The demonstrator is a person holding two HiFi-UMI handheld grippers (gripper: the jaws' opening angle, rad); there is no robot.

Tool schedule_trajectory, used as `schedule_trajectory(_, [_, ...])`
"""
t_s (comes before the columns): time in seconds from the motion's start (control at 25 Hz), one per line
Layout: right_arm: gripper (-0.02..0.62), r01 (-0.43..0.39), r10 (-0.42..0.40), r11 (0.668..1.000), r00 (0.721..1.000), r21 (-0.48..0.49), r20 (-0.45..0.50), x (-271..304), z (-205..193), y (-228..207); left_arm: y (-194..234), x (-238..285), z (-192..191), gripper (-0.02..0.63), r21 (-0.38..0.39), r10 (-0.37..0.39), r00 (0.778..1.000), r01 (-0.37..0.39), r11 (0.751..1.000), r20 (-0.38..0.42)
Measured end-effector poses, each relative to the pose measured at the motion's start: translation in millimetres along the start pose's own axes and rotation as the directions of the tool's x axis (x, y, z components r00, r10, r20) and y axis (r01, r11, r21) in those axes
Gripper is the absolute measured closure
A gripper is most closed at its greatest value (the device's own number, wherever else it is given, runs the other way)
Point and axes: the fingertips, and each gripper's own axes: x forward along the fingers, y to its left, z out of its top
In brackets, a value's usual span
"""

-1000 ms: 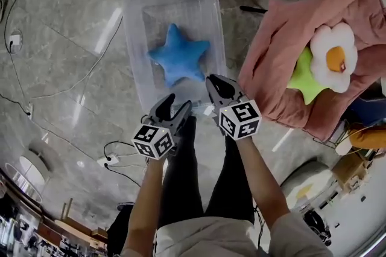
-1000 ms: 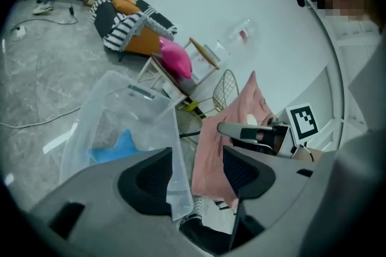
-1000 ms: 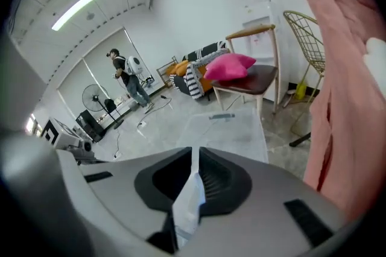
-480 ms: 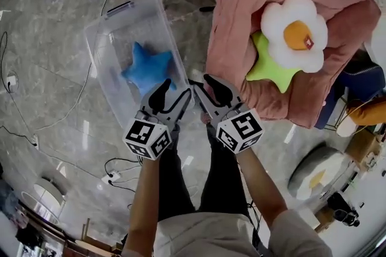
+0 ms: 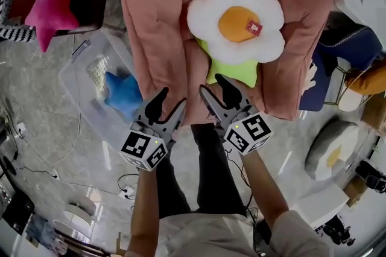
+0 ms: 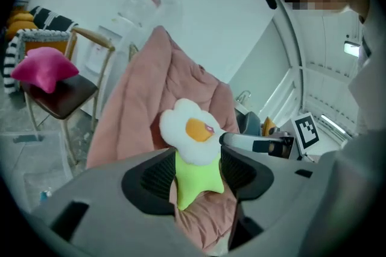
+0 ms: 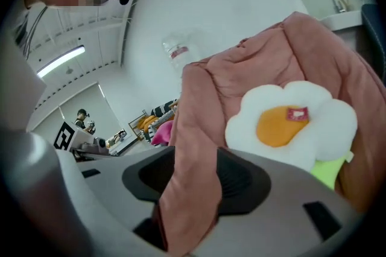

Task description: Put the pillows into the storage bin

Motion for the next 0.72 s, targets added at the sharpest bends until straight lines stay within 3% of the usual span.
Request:
schedule_trajectory(0.16, [0.368, 0.084, -0.084, 0.996, 0.996, 0.023, 0.032, -26.6, 16.2, -74.0, -26.3, 56.6, 4.6, 0.376, 0.029, -0.028, 0.999, 0.029, 0.999, -0.046])
schedule_trajectory(0.28, [0.345, 0.17, -0.172, 0.984, 0.984, 0.046, 0.038, -41.6, 26.5, -127.5, -25.1, 94.5, 8.6, 0.376, 0.013, -0.004, 0.999, 0.005, 1.0, -0.054])
schedule_trajectory(0.44, [0.3, 0.315, -0.32, 0.946, 0.946, 0.078, 0.055, -66.5, 38.0, -195.3, -3.1, 136.6, 10.6, 0.371, -0.012, 0.096, 0.994, -0.097, 0.995, -0.061])
schedule_trajectory(0.52, [0.24, 0.381, -0.391, 0.916, 0.918, 0.123, 0.069, -74.9, 38.6, -221.0, 17.1, 150.8, 16.9, 0.358, 0.004, 0.17, 0.984, -0.17, 0.985, -0.047])
schedule_trajectory(0.64, [0.168, 0.378, -0.389, 0.909, 0.92, 0.172, 0.034, -66.2, 25.8, -241.7, 51.6, 173.3, 34.2, 0.309, 0.022, 0.272, 0.962, -0.272, 0.962, -0.014])
schedule_trajectory(0.72, [0.147, 0.374, -0.385, 0.903, 0.923, 0.213, 0.011, -57.8, 16.4, -253.5, 67.1, 193.0, 45.4, 0.285, 0.015, 0.289, 0.957, -0.289, 0.957, -0.008])
